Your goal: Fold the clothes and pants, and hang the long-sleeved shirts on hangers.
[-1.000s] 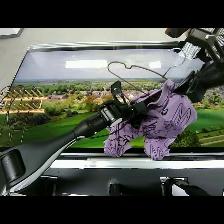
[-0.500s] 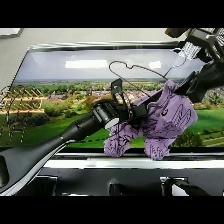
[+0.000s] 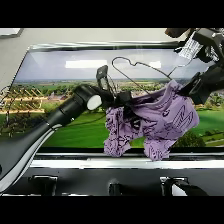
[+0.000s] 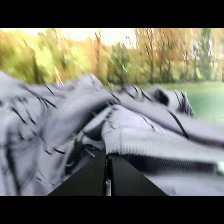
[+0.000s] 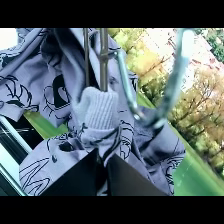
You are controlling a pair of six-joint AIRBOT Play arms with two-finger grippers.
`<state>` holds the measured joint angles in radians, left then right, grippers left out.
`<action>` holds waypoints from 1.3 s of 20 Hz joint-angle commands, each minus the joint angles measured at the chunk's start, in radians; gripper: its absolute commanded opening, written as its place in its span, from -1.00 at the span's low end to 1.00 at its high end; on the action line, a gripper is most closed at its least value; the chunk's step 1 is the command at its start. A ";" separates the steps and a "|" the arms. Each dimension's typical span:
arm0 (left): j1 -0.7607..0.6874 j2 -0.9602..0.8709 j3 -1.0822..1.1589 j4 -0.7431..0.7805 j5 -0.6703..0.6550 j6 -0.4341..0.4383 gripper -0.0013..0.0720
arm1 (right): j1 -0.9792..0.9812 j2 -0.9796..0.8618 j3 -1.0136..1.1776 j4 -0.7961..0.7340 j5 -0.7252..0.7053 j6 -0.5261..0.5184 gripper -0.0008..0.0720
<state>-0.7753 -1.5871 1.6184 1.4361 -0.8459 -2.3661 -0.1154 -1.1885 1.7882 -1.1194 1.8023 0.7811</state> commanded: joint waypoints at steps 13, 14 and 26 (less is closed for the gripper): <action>0.064 -0.009 0.000 -0.295 0.061 0.299 -0.90 | 0.133 0.007 0.000 -0.125 -0.038 0.067 -0.86; 0.054 -0.013 0.000 -0.295 0.062 0.299 -0.90 | 0.133 0.007 0.000 -0.127 -0.040 0.073 -0.86; 0.024 -0.021 0.000 -0.177 0.053 0.299 0.13 | 0.133 0.007 0.000 -0.127 -0.045 0.095 -0.86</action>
<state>-0.7406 -1.6081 1.6184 1.1889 -0.7662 -2.0674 0.0166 -1.1809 1.7882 -1.2457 1.7615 0.8742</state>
